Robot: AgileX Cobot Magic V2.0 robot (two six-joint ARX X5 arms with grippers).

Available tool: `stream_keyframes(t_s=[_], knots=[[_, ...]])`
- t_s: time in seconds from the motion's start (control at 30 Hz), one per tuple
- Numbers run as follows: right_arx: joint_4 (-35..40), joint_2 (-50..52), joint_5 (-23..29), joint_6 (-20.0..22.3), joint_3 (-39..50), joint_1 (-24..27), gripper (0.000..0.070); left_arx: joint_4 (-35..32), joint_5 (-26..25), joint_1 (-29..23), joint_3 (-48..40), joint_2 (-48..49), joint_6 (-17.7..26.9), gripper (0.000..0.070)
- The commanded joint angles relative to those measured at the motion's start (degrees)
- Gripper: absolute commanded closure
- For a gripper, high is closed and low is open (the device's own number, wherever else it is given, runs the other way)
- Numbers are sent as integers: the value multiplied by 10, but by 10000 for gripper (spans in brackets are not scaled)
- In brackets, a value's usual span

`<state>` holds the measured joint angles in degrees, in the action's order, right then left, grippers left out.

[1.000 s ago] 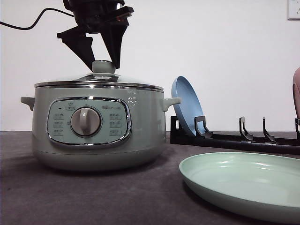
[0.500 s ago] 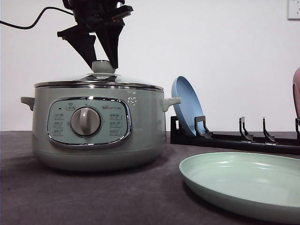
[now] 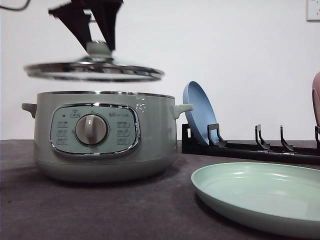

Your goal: Transfer potato from steamer to green plate

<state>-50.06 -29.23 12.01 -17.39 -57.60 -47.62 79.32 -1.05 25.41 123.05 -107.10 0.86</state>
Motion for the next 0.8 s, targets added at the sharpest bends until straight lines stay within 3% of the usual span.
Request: stream_keyframes(t_s=[0.0,0.33,0.77], knots=[[3,-2,2,-11,-11,-5,69,-9,15,-4,30,19,-1,700],[3,-2,10,-18,-11,-5,69,-9,15,-50,30,77,0,700],[3,-3,18,-21,-11,-5,70,-5,15,-146,30,99,0,700]])
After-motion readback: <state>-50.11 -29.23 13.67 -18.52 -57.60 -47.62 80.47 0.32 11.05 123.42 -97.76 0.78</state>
